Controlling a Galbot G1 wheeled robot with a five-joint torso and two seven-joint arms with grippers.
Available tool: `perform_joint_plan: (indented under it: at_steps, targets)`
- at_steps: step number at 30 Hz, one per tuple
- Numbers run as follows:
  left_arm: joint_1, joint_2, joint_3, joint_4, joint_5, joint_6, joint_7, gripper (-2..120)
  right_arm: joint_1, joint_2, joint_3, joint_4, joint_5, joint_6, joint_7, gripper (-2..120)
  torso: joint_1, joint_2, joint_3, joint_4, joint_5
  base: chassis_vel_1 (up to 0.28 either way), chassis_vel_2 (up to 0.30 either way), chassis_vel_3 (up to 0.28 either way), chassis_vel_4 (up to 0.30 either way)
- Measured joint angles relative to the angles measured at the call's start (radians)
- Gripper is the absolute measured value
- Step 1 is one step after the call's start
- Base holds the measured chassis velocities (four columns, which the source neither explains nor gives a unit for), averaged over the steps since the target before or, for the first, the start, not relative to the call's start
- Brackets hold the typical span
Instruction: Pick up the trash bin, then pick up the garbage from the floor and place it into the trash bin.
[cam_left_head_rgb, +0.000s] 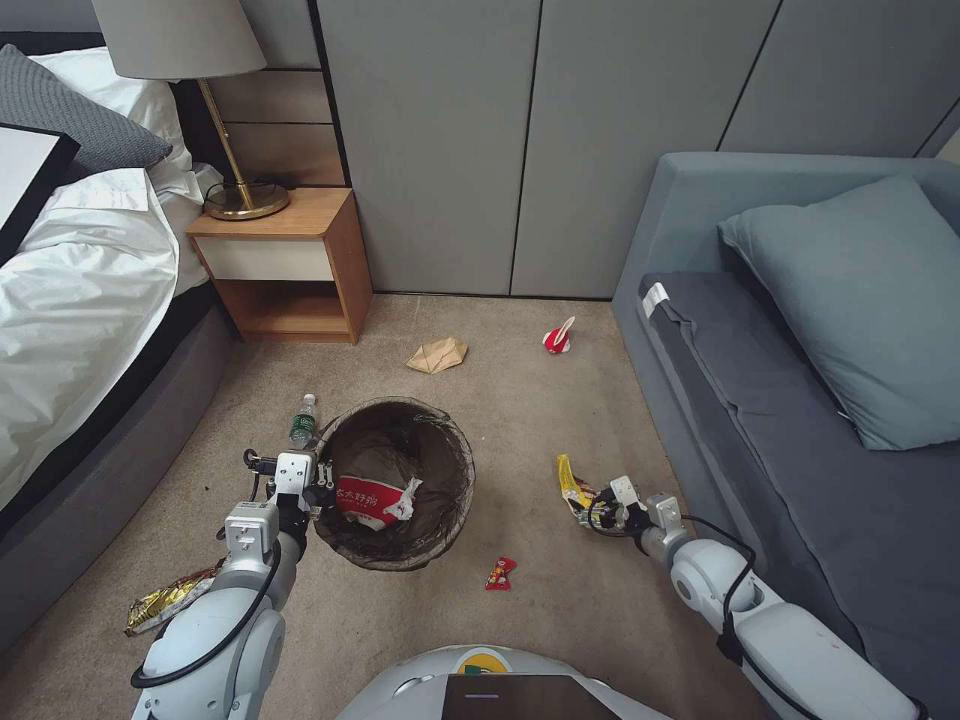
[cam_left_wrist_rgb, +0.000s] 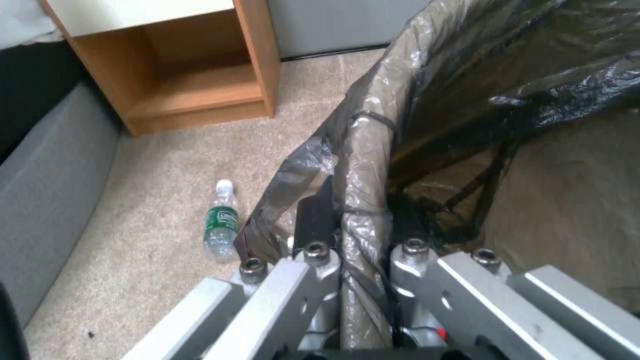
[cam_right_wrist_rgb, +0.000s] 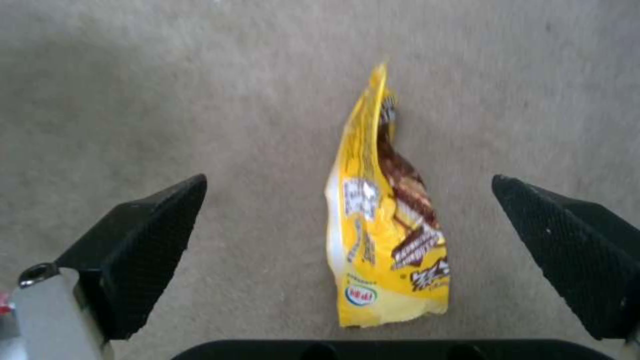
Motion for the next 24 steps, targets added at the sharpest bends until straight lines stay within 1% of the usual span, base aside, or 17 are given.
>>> perform_joint_plan:
  at_steps: [3, 5, 7, 9, 24]
  targets:
    - [0.004, 0.0, -0.001, -0.003, 0.0, 0.0, 0.0, 3, 0.02, 0.011, -0.017, -0.031, 0.0, -0.005, 0.003, 100, 0.0, 0.0, 0.0, 0.0001, 0.0, 0.0, 0.0, 0.0, 0.0]
    - [0.007, 0.0, -0.002, -0.007, 0.0, 0.0, 0.0, 3, 0.053, 0.028, -0.049, -0.083, 0.0, -0.013, 0.014, 100, 0.0, 0.0, 0.0, -0.0001, 0.0, 0.0, 0.0, 0.0, 0.0]
    - [0.007, -0.001, -0.003, -0.008, 0.0, 0.0, 0.0, 3, 0.061, 0.032, -0.056, -0.095, -0.001, -0.014, 0.016, 100, 0.0, 0.0, 0.0, -0.0001, 0.0001, 0.0, 0.0, 0.0, 0.0]
    - [0.008, -0.003, -0.002, -0.012, -0.001, 0.001, 0.0, 3, 0.091, 0.048, -0.078, -0.134, -0.008, -0.014, 0.021, 100, 0.0, 0.0, 0.0, 0.0, 0.0001, 0.0, 0.0, 0.0, 0.0]
    - [0.021, 0.002, -0.005, -0.028, -0.01, 0.002, 0.002, 3, 0.174, 0.089, -0.129, -0.216, -0.012, -0.051, 0.058, 100, 0.0, 0.0, 0.0, 0.0, 0.0, 0.0, 0.0, 0.0, 0.0]
